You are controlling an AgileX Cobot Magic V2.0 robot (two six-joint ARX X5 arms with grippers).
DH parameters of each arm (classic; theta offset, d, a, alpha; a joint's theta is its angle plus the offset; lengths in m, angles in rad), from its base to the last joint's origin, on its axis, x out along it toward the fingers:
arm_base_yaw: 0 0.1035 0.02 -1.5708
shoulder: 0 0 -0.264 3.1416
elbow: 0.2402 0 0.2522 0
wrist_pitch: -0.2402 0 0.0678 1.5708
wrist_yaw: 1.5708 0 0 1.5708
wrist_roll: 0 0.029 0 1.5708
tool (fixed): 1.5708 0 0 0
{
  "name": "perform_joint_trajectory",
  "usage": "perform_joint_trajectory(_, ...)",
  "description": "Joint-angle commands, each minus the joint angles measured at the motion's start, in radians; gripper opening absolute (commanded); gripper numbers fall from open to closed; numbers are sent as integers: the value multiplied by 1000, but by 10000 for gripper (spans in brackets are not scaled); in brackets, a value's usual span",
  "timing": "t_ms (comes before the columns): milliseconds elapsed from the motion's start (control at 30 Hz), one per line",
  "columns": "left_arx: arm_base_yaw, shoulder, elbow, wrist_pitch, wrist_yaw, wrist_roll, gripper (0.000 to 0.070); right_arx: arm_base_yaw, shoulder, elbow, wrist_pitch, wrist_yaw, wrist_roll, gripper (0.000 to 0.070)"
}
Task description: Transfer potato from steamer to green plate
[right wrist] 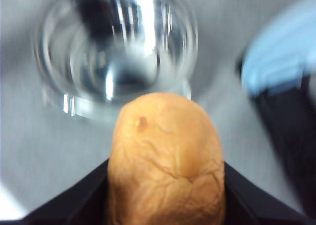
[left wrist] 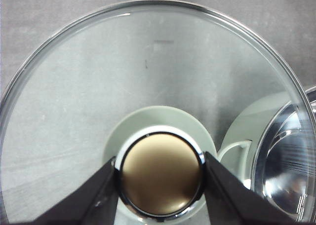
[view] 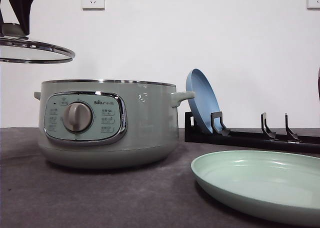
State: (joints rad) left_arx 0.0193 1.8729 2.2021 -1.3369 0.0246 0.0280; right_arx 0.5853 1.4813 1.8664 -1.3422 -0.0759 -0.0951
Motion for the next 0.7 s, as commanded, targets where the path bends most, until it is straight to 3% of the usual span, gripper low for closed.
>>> perform_joint_trajectory(0,1,-2,34,24,2,9,10,1,-75,-96,-74,0,23,190)
perform_joint_trajectory(167,1,-2,34,24,2,9,10,-8,-278,-364,-13,-2,66,190)
perform_joint_trajectory(433,1,-2,34,20,2,9,10,-8,-535,-796,263,-5,210,190)
perform_joint_trajectory(567,-1,-2,34,20,2,9,10,-8,-567,-972,425,-13,273,190)
perform_joint_trajectory(667,-7,-2,34,20,2,9,10,-8,-547,-1085,574,-77,304,190)
